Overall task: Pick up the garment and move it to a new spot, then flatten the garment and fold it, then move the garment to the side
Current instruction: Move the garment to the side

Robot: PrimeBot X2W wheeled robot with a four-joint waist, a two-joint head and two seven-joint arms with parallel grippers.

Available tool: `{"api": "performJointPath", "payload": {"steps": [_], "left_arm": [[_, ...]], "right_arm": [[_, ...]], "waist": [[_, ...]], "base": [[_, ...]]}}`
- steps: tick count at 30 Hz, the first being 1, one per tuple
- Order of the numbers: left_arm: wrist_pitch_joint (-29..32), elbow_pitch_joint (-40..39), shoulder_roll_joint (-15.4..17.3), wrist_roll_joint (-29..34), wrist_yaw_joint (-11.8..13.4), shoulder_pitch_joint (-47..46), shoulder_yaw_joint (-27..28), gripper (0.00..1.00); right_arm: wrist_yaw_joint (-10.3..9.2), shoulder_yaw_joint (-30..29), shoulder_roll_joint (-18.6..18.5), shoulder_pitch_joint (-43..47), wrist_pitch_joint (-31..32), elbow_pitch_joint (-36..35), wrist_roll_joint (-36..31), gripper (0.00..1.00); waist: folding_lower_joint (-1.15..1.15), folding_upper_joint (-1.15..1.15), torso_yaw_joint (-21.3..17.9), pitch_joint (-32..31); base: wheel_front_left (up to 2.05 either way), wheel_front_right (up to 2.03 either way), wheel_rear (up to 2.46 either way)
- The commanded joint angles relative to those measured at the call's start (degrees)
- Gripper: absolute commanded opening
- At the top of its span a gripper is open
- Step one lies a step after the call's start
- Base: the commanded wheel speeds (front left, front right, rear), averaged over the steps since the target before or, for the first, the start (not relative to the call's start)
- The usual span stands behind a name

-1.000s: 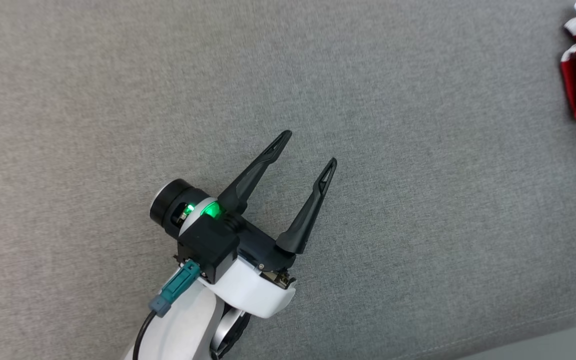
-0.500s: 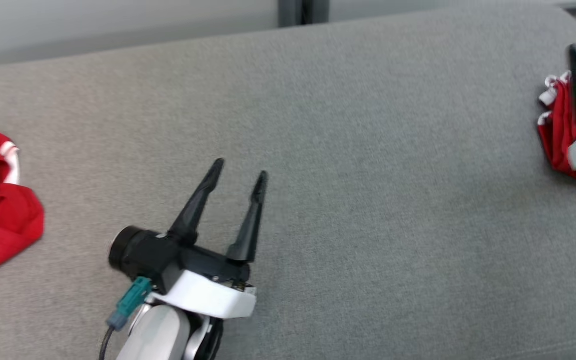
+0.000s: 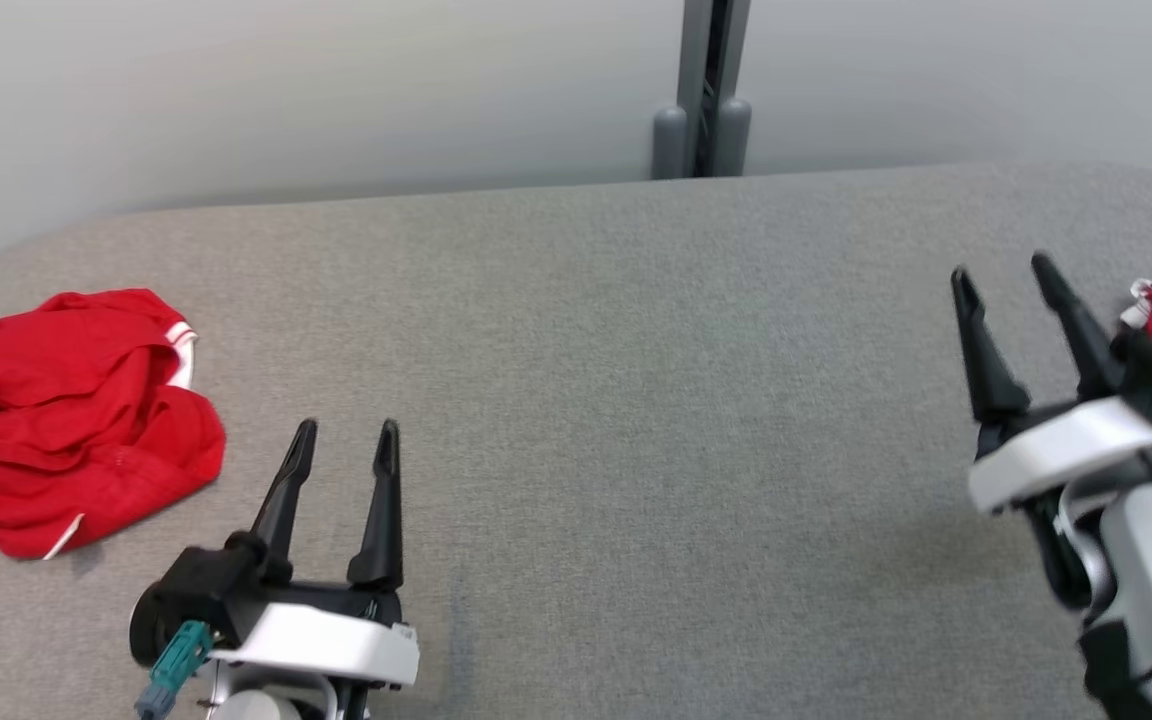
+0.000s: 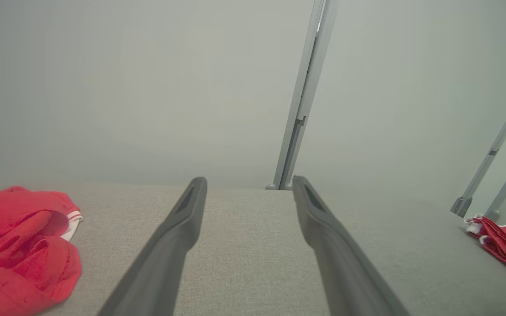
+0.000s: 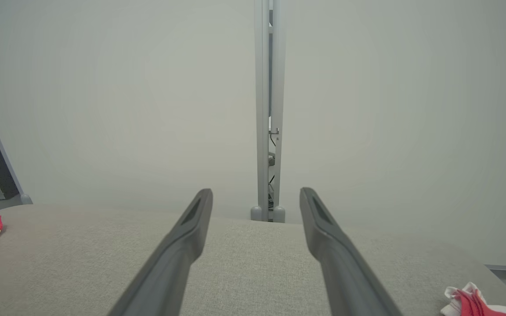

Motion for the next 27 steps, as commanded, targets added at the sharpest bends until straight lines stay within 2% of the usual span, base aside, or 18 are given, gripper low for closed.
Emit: {"api": "performJointPath", "payload": {"steps": [1,7,12,27], "left_arm": [[-0.09,0.45,0.19,-0.56,0.34,1.12,0.95,1.0],[-0.09,1.76,0.19,-0.86,0.85,4.24,3.14,1.0],[-0.1,2.8,0.18,-1.18,0.82,6.46,3.54,1.0],[-0.1,2.91,0.21,-2.28,1.58,6.09,2.17,1.0]], "right_arm": [[-0.04,-1.53,1.15,3.21,-0.27,-1.94,-1.41,1.0],[-0.04,-6.29,7.12,13.69,-0.27,-9.15,-3.27,1.0],[-0.03,-8.17,10.34,21.14,-0.27,-13.61,-4.77,1.0],[-0.03,-8.43,11.83,23.03,-0.26,-14.74,-5.92,1.0]], "waist": [[0.0,0.0,1.41,-1.62],[0.0,0.0,2.54,-3.47],[0.0,0.0,3.18,-4.92],[0.0,0.0,3.32,-5.51]], "base": [[0.0,0.0,0.0],[0.0,0.0,0.0],[0.0,0.0,0.0],[0.0,0.0,0.0]]}}
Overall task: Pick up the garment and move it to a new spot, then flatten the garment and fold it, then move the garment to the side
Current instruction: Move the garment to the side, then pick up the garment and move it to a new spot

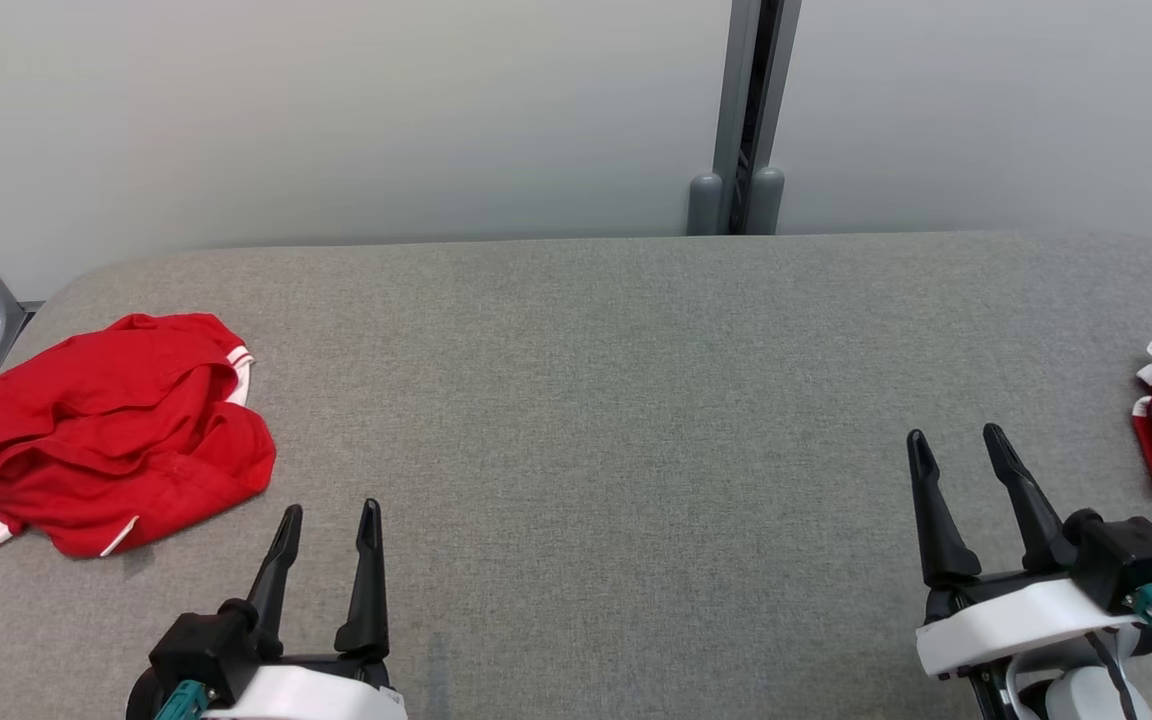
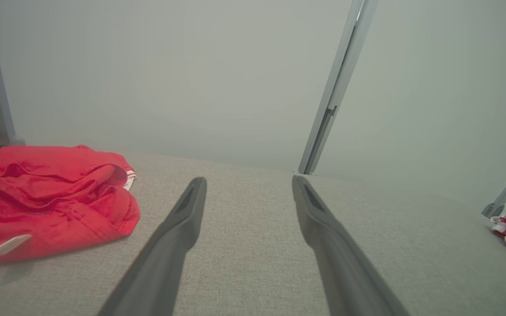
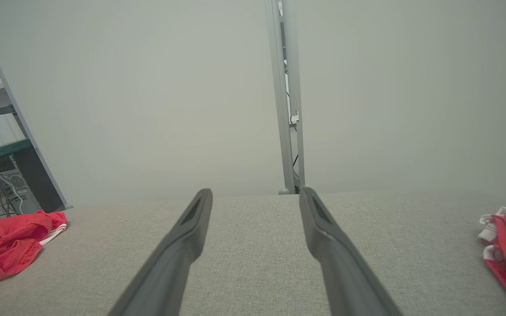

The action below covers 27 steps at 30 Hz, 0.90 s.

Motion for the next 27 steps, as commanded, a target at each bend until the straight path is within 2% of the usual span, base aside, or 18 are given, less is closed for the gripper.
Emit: {"api": "performJointPath", "payload": {"steps": [1,27], "left_arm": [[-0.1,-0.15,0.22,0.18,0.08,-0.49,-0.02,1.0],[-0.1,0.01,0.21,0.62,-0.36,-1.23,-0.52,1.0]], "right_arm": [[-0.02,-0.31,-0.01,0.65,-0.28,-0.19,-0.07,1.0],[-0.02,0.13,0.06,0.44,-0.28,0.66,0.45,1.0]], "waist": [[0.0,0.0,-0.14,0.06],[0.0,0.0,-0.2,1.01]], "base": [[0.0,0.0,0.0],[0.0,0.0,0.0]]}}
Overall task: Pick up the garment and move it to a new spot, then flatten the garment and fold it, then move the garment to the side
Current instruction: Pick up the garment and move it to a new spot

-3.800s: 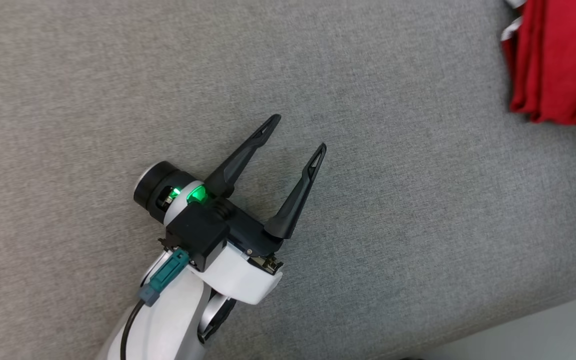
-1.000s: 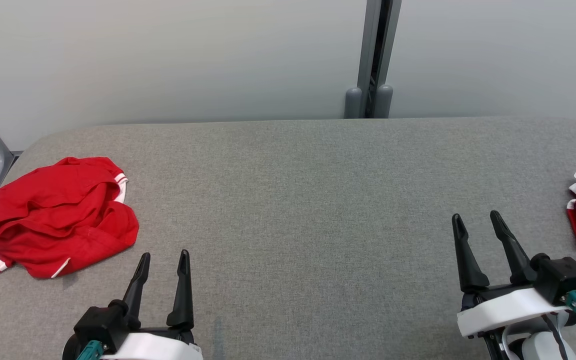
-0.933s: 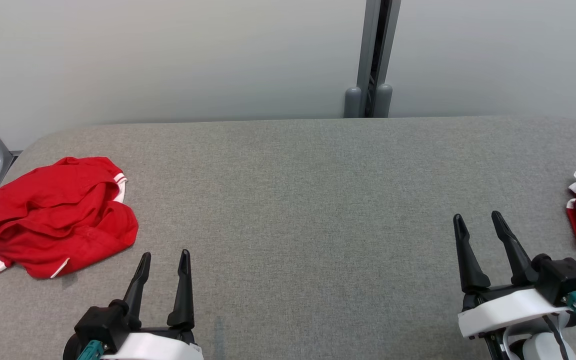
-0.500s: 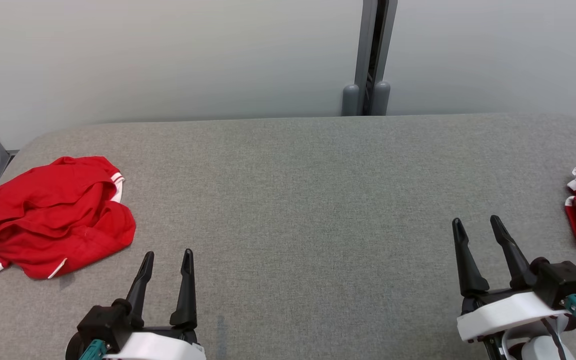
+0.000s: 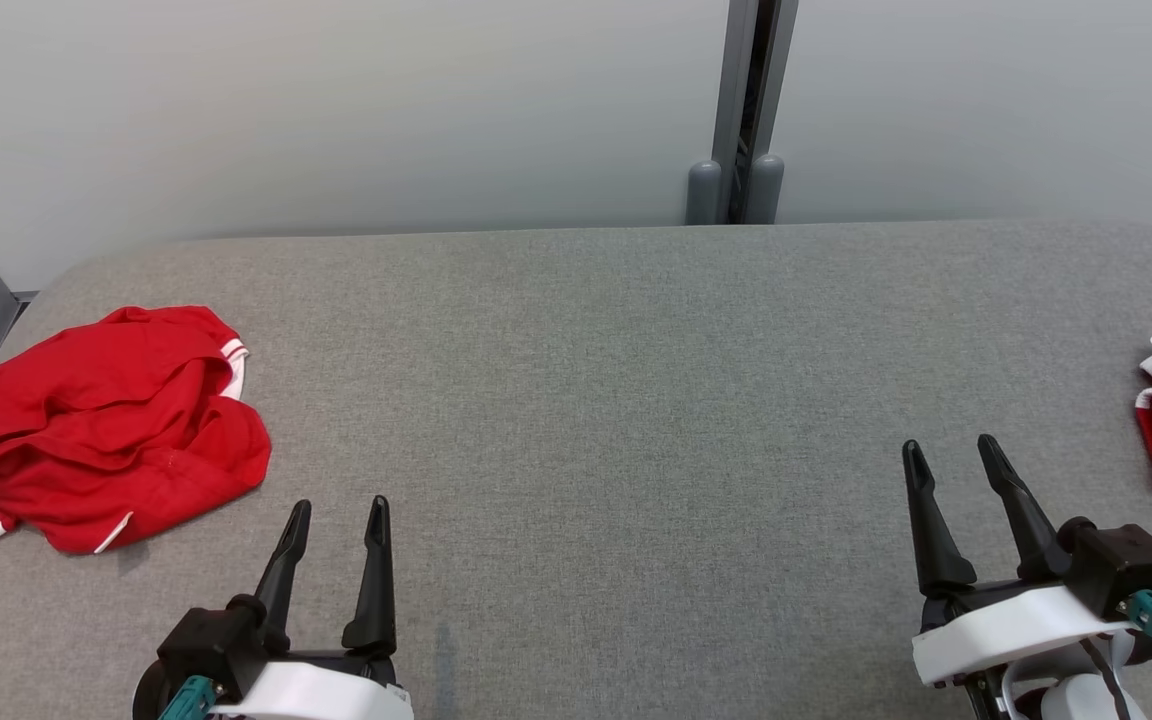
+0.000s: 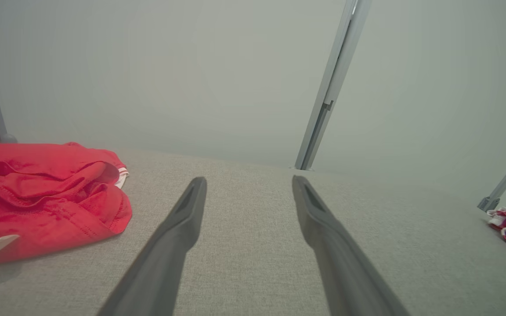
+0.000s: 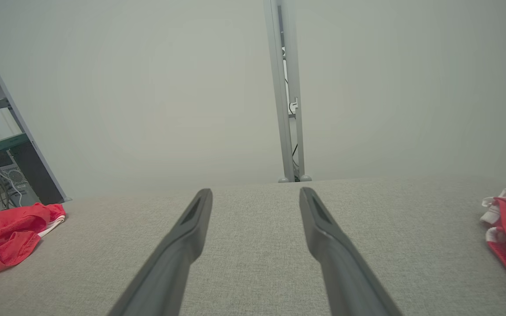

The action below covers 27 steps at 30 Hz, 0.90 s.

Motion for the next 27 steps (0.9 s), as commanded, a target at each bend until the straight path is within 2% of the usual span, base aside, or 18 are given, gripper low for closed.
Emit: {"api": "performJointPath", "payload": {"steps": [1,27], "left_arm": [[-0.1,-0.15,0.21,0.36,-0.18,-0.87,0.22,1.0],[-0.1,-0.01,0.21,-0.01,-0.15,-0.64,-0.46,1.0]], "right_arm": [[-0.02,-0.12,-0.19,-0.26,-0.28,-0.06,0.21,1.0],[-0.02,-0.34,-0.19,0.36,-0.28,0.06,-0.23,1.0]], "waist": [[0.0,0.0,-0.03,0.16],[0.0,0.0,0.79,-0.03]], "base": [[0.0,0.0,0.0],[0.0,0.0,0.0]]}}
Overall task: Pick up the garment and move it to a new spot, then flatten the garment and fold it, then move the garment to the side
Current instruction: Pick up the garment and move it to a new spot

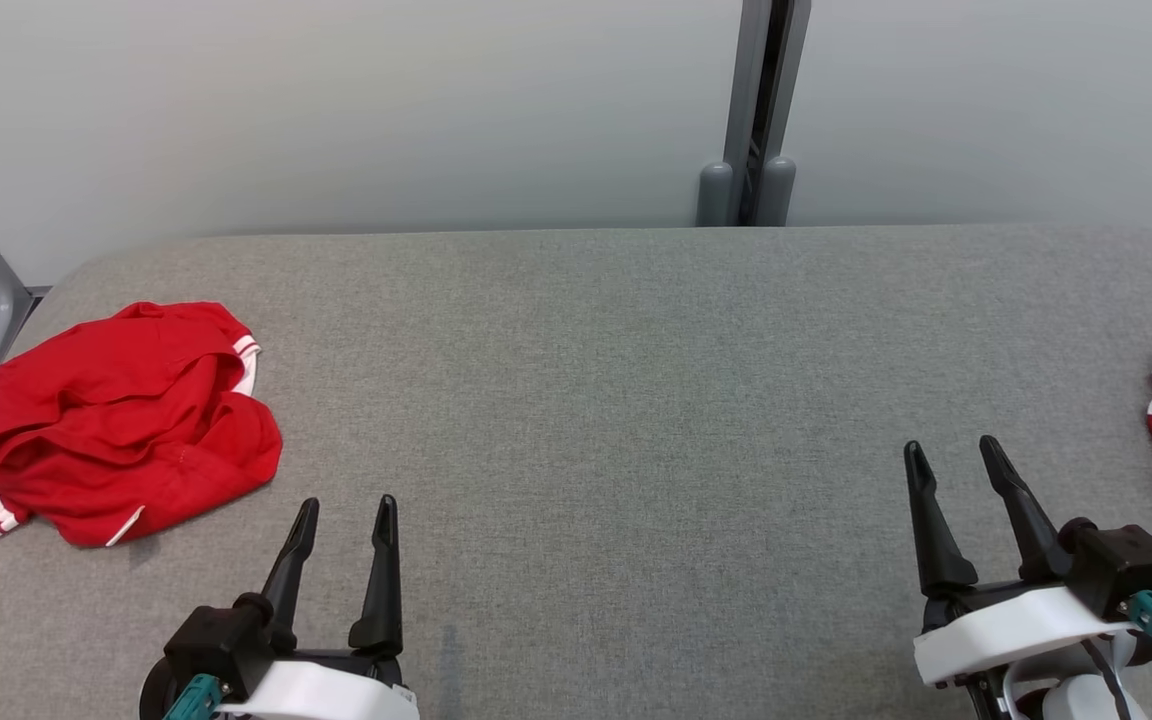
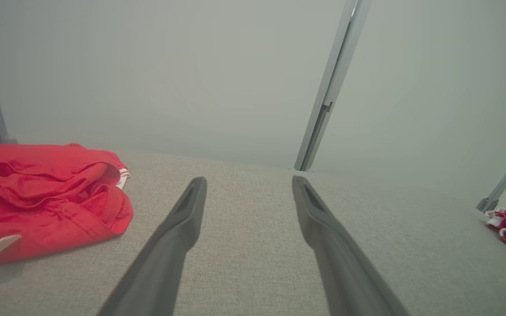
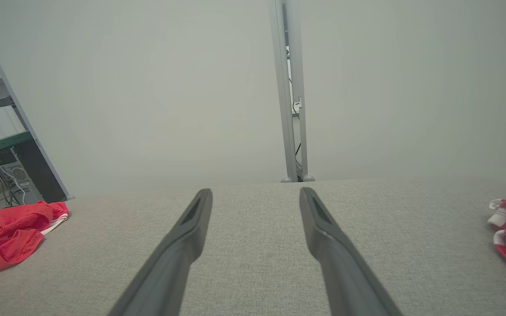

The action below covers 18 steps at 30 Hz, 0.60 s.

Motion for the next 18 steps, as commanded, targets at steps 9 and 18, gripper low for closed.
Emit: {"api": "performJointPath", "payload": {"steps": [9,18], "left_arm": [[-0.1,0.7,0.24,-0.06,0.36,-1.44,-1.58,1.0],[-0.1,0.71,0.21,3.05,-0.18,-1.23,-0.92,1.0]], "right_arm": [[-0.02,-1.14,-0.2,1.27,-0.28,-0.01,0.09,1.0],[-0.02,2.77,-0.23,1.34,-0.27,0.16,0.05,1.0]], "waist": [[0.0,0.0,4.57,0.48],[0.0,0.0,15.59,0.01]], "base": [[0.0,0.0,0.0],[0.0,0.0,0.0]]}}
